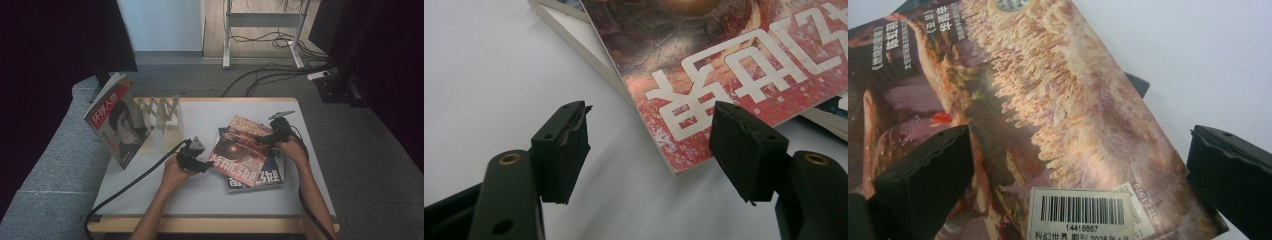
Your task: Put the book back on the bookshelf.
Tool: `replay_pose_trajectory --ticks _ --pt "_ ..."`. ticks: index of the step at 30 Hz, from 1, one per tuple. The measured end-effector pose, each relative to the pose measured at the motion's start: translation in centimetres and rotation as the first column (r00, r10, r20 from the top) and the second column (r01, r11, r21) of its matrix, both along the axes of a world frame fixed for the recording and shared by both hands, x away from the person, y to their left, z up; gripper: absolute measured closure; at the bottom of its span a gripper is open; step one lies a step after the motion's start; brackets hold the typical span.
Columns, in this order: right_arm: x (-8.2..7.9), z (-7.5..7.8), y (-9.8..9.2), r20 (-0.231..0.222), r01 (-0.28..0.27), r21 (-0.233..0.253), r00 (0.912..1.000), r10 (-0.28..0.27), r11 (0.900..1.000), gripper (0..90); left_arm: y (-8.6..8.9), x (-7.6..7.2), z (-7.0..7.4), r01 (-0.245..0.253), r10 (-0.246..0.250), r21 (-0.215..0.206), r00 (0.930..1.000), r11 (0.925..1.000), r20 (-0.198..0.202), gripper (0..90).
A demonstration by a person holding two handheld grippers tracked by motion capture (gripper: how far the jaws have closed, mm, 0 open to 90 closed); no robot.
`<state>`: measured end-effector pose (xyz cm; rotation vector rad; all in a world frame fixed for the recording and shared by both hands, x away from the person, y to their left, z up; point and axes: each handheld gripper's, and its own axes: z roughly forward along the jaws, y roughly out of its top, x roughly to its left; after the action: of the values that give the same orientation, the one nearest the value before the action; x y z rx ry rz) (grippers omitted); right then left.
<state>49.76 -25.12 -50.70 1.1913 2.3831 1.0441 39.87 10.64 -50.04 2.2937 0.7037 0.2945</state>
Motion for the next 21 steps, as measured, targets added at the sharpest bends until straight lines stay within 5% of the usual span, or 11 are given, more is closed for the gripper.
replay_pose_trajectory --ticks 14,21 --pt "-2.6 0.3 -1.0 -0.006 -0.002 -0.028 1.0 0.002 1.0 0.2 0.0 0.0 0.0 0.004 -0.004 -0.007 0.9999 1.0 -0.016 31.4" --pt "-3.9 0.3 -1.5 -0.002 -0.002 -0.031 1.0 0.002 1.0 0.7 -0.3 -0.5 -0.1 0.023 -0.024 -0.019 0.9988 0.9995 -0.042 22.0"
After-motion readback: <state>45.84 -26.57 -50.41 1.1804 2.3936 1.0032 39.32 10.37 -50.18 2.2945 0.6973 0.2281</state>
